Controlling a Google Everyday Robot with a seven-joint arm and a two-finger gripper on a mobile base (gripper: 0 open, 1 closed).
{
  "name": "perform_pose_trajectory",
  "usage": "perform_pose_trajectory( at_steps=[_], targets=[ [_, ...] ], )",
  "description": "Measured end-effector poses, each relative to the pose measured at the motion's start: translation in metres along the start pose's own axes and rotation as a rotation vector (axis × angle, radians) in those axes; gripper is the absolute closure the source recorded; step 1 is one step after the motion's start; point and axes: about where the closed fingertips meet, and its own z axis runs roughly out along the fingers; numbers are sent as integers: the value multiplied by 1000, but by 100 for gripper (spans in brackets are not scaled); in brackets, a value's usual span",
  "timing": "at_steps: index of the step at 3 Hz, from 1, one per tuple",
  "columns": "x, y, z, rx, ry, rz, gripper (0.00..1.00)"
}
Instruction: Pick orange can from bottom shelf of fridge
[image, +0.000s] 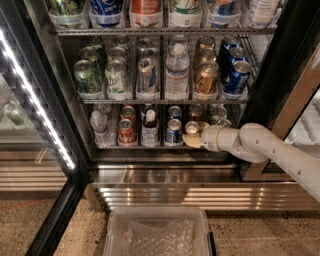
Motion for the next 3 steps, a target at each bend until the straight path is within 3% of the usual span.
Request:
perform_pose_trajectory(
  at_steps=[1, 2, 3],
  targets=[
    [0, 0, 0, 0, 0, 0, 92],
    [0, 0, 0, 0, 0, 0, 100],
    [-7, -1, -3, 0, 0, 0, 100]
  ],
)
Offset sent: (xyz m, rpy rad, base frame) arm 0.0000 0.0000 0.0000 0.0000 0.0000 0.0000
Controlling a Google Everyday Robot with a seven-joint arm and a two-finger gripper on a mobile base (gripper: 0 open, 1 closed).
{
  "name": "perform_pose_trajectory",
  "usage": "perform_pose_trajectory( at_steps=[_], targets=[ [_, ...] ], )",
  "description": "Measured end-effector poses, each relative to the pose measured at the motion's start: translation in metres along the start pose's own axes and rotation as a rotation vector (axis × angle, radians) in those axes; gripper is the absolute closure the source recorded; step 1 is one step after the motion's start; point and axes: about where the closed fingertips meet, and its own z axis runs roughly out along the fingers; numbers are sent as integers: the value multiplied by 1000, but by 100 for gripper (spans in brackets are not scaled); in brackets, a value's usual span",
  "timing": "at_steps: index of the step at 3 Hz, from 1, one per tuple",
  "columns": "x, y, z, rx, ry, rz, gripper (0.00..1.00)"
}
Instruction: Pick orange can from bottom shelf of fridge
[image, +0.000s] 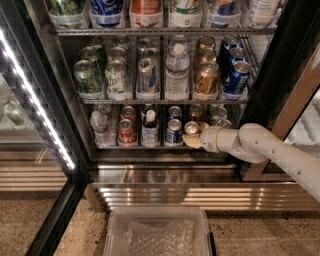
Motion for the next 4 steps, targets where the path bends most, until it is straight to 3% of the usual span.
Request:
perform_pose_trajectory(
  at_steps=[1, 4],
  targets=[
    [-1, -1, 0, 0, 0, 0, 100],
    [-49, -3, -7, -16, -74, -47, 100]
  ],
)
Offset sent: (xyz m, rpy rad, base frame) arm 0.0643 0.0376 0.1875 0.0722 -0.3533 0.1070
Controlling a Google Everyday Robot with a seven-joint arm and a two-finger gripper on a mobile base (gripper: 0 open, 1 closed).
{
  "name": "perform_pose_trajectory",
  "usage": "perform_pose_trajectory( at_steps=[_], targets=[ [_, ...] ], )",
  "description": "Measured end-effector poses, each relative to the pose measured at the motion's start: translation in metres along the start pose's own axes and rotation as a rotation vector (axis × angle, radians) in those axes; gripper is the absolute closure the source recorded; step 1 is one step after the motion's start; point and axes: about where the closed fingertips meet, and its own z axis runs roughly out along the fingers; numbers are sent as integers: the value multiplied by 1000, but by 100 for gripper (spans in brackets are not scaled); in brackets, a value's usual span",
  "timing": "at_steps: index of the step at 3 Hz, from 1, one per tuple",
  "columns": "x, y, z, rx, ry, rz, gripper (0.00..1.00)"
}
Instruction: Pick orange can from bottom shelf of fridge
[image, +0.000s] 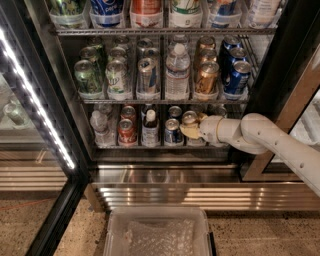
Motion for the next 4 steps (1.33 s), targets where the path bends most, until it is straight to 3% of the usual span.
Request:
perform_pose_trajectory(
  at_steps=[2, 4],
  targets=[
    [-9, 9, -6, -17, -18, 0, 100],
    [-18, 48, -50, -2, -100, 94, 100]
  ],
)
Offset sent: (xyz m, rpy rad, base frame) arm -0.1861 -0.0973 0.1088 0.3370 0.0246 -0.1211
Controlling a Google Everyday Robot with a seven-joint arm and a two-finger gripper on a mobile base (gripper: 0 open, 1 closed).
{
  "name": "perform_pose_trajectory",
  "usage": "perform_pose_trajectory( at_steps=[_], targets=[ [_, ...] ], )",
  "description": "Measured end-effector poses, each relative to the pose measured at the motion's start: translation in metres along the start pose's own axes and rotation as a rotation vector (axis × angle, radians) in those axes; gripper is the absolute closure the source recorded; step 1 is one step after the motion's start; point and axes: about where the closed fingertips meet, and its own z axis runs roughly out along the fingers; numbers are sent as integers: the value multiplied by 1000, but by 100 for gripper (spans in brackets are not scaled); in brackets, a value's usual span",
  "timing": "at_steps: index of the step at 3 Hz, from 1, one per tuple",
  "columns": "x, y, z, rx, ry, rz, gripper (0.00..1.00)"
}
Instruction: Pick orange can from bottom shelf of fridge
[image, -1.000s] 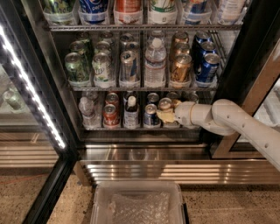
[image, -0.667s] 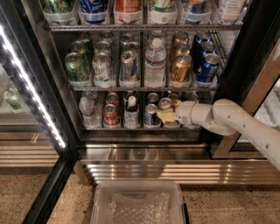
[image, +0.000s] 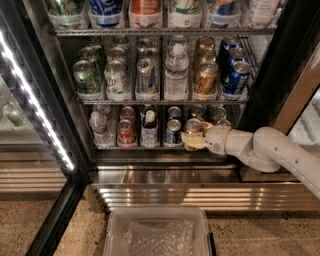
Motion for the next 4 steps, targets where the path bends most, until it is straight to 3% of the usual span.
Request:
perform_pose_trajectory(
  at_steps=[1, 2, 3, 4],
  targets=[
    [3, 0, 1, 0, 0, 0, 100],
    [-2, 21, -30, 4, -32, 41, 100],
    [10, 25, -58, 35, -40, 72, 100],
    [10, 25, -58, 34, -40, 72, 100]
  ],
)
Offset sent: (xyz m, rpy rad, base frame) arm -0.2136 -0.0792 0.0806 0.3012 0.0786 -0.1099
